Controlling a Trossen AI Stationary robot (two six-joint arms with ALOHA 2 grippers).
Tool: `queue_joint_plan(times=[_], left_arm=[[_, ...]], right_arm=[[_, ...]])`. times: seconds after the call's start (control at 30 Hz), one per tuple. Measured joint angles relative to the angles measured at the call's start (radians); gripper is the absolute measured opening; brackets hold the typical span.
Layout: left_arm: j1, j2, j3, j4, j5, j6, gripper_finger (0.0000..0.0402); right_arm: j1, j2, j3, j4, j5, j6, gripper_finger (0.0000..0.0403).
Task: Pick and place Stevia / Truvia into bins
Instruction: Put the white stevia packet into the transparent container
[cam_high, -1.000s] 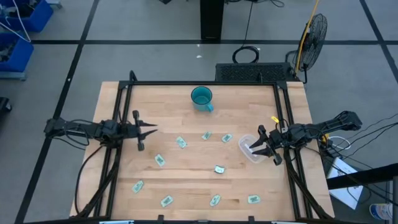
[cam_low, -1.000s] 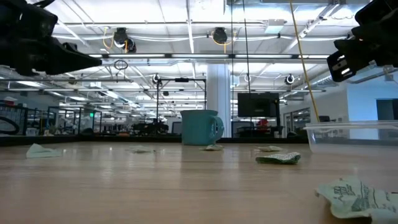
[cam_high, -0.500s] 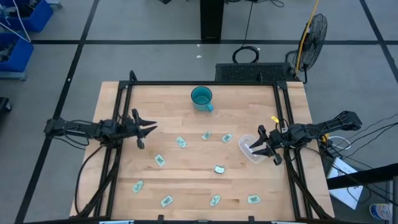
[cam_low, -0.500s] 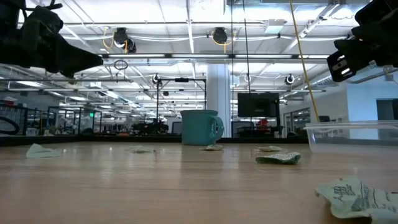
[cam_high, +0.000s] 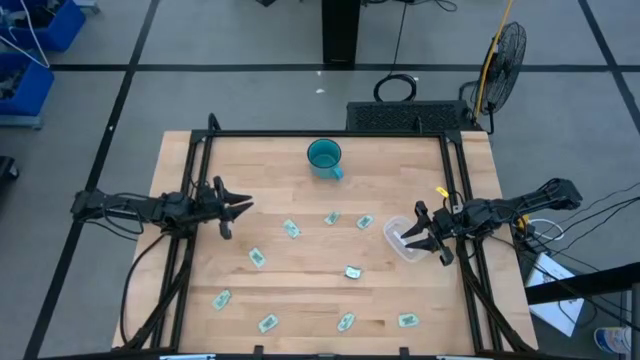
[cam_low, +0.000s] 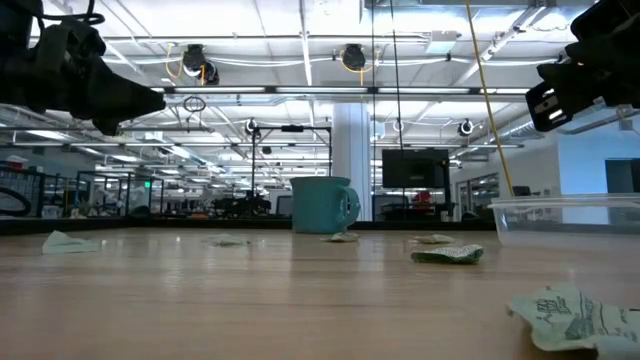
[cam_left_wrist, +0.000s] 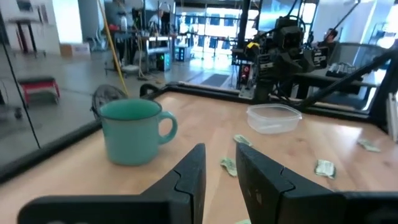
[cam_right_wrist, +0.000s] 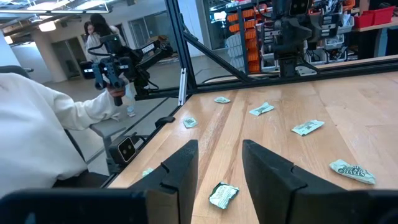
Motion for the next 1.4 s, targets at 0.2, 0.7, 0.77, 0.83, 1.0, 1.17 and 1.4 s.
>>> queue_joint_plan(times=[0.2, 0.7, 0.77, 0.83, 1.0, 1.17, 1.4], left_arm=[[0.002, 0.000, 0.000, 0.029, -0.012, -0.060, 0.0095], [0.097, 0.222, 0.518, -0.485, -0.174, -0.012, 0.0095], [0.111, 0.295, 0.589, -0.563, -0.176, -0.031, 0.0095], [0.123, 0.361, 0.637, -0.626, -0.176, -0.044, 0.0095], [0.127, 0.488, 0.655, -0.619, -0.176, -0.005, 0.0095], [0.127, 0.599, 0.651, -0.540, -0.175, 0.018, 0.0095], [0.173, 0.724, 0.651, -0.486, -0.002, 0.040, 0.0095]], right_arm=[[0.000, 0.000, 0.000, 0.000, 0.000, 0.000, 0.0118], [0.000, 0.000, 0.000, 0.000, 0.000, 0.000, 0.0118], [0.000, 0.000, 0.000, 0.000, 0.000, 0.000, 0.0118], [0.000, 0.000, 0.000, 0.000, 0.000, 0.000, 0.0118], [0.000, 0.000, 0.000, 0.000, 0.000, -0.002, 0.0118], [0.000, 0.000, 0.000, 0.000, 0.000, -0.125, 0.0118], [0.000, 0.000, 0.000, 0.059, 0.000, -0.090, 0.0118]])
